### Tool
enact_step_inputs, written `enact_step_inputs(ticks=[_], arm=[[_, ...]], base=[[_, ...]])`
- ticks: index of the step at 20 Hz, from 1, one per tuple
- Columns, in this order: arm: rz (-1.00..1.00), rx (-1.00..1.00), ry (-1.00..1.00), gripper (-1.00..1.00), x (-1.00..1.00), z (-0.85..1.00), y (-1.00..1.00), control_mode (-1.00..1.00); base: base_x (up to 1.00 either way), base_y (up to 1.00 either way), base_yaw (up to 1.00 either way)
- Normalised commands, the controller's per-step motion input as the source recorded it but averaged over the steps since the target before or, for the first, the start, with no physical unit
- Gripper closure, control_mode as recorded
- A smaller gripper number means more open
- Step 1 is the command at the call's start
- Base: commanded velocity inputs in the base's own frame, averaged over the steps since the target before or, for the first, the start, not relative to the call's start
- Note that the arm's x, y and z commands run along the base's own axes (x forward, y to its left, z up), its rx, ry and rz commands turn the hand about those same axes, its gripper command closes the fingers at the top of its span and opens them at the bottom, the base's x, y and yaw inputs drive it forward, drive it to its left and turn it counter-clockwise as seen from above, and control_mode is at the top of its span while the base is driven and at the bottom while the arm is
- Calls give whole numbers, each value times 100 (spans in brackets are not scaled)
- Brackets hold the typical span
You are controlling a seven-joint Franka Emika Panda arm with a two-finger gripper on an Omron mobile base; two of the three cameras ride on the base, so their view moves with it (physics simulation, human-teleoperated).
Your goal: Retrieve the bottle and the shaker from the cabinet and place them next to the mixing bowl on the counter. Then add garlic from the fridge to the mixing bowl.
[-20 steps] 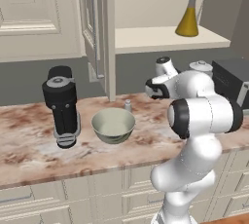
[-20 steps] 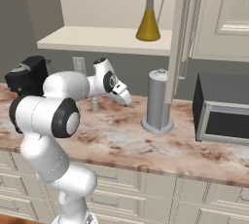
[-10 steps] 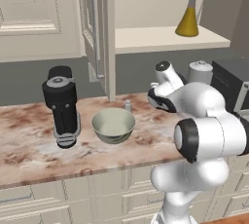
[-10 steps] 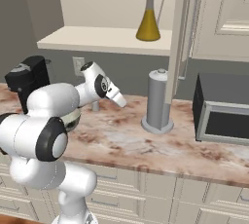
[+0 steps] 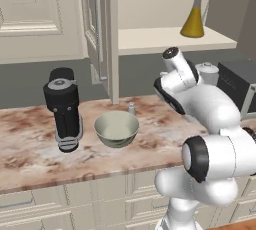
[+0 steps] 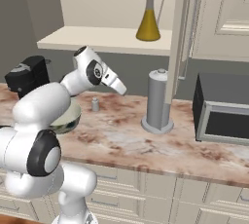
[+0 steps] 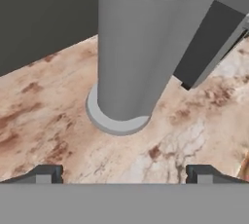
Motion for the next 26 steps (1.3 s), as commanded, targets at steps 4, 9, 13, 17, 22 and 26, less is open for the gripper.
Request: enact_step_inputs(ticks=[4, 9, 13, 17, 22, 26], arm=[[0, -20, -17, -100, -42, 46, -1, -100], [0, -11, -10, -100, -14, 81, -5, -100], [0, -6, -11, -100, -4, 89, -4, -100], [0, -9, 0, -100, 0, 84, -7, -100], [0, -8, 0, -100, 0, 64, -8, -100], [0, 0, 0, -100, 16, 46, -10, -100]], base=[[0, 0, 0], [0, 0, 0], [0, 0, 0], [0, 0, 0], [0, 0, 0], [0, 0, 0]])
